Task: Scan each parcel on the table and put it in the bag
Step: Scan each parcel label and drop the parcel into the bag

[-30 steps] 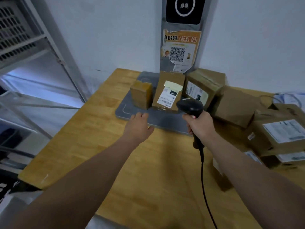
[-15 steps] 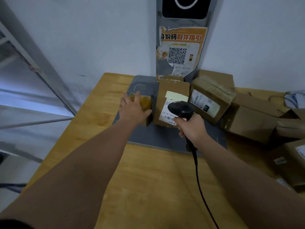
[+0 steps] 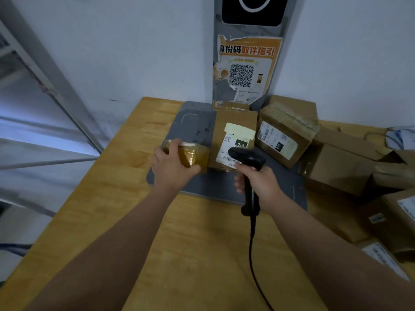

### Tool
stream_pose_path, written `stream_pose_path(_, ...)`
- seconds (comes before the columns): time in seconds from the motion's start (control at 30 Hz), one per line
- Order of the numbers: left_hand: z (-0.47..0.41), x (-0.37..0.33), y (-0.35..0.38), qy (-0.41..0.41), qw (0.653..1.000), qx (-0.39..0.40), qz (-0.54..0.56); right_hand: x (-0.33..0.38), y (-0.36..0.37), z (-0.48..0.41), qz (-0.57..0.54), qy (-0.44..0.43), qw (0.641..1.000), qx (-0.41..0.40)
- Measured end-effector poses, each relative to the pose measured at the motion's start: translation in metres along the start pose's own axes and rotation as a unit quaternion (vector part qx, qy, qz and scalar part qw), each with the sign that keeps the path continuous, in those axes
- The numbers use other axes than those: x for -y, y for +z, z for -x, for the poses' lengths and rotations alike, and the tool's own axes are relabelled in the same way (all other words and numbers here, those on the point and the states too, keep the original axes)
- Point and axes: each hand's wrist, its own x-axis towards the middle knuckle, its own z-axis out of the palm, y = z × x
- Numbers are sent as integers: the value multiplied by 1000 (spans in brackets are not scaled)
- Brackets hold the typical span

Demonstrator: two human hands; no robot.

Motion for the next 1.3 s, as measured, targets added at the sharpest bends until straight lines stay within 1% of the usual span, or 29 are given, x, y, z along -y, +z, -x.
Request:
stream_pose_path(0.07, 33, 2, 0, 30, 998, -34, 46, -2, -12, 13, -69, 5, 998, 6)
stream_pose_path(0.17, 72, -5, 1, 89, 990, -46, 103, -1, -30, 33, -107, -11, 994, 22)
stream_pose_path(0.27, 101, -19, 1, 174, 970, -23, 169, 5, -46, 54, -135, -16, 990, 37)
stream_pose_path(0.33, 116, -30, 4, 228, 952, 9, 204, 7, -57, 66, -158, -11, 986, 58)
stream_pose_path(0.4, 128, -41, 7, 256, 940, 39, 224, 8, -70, 77, -185, -4, 980, 68)
stream_pose_path(0.47, 137, -43, 12, 267, 940, 55, 205, 5, -81, 87, -192, -5, 980, 58)
stream_pose_path(0.53, 146, -46, 13, 247, 941, 108, 205, 1, -93, 95, -175, -33, 983, 51)
stream_pose_path(0.6, 158, -55, 12, 186, 935, 160, 256, -2, -104, 103, -134, -87, 986, 44)
stream_pose_path(0.63, 162, -60, 12, 138, 935, 158, 287, -4, -108, 108, -122, -110, 986, 34)
stream_pose_path(0.7, 168, -70, 12, 5, 930, 146, 337, -6, -113, 117, -150, -138, 979, 10)
stream_pose_path(0.73, 171, -76, 12, -61, 916, 161, 362, -6, -116, 121, -172, -143, 975, 7)
stream_pose_path(0.77, 175, -80, 14, -103, 896, 185, 389, -7, -118, 125, -180, -146, 973, 13)
stream_pose_path(0.8, 178, -82, 16, -114, 883, 198, 410, -9, -121, 129, -168, -151, 974, 26)
stream_pose_path(0.83, 180, -85, 17, -104, 881, 195, 418, -10, -124, 132, -140, -160, 976, 44)
stream_pose_path(0.9, 182, -90, 13, -72, 894, 174, 407, -12, -129, 138, -87, -171, 979, 71)
stream_pose_path(0.93, 181, -92, 11, -58, 899, 185, 393, -11, -132, 140, -71, -170, 979, 81)
stream_pose_path(0.97, 181, -93, 8, -50, 899, 218, 377, -10, -134, 142, -58, -168, 980, 93)
stream_pose_path(1.03, 181, -95, 4, -45, 884, 309, 347, -6, -136, 144, -23, -167, 978, 122)
stream_pose_path(1.07, 182, -95, 2, -42, 879, 339, 332, -3, -137, 145, -6, -169, 977, 130)
stream_pose_path(1.13, 183, -94, 0, -35, 877, 363, 312, 2, -136, 145, 6, -166, 978, 122)
stream_pose_path(1.23, 187, -92, 2, -48, 879, 349, 321, 4, -127, 148, -10, -164, 982, 97)
stream_pose_path(1.3, 187, -90, 8, -61, 897, 293, 326, 2, -122, 151, -35, -163, 982, 84)
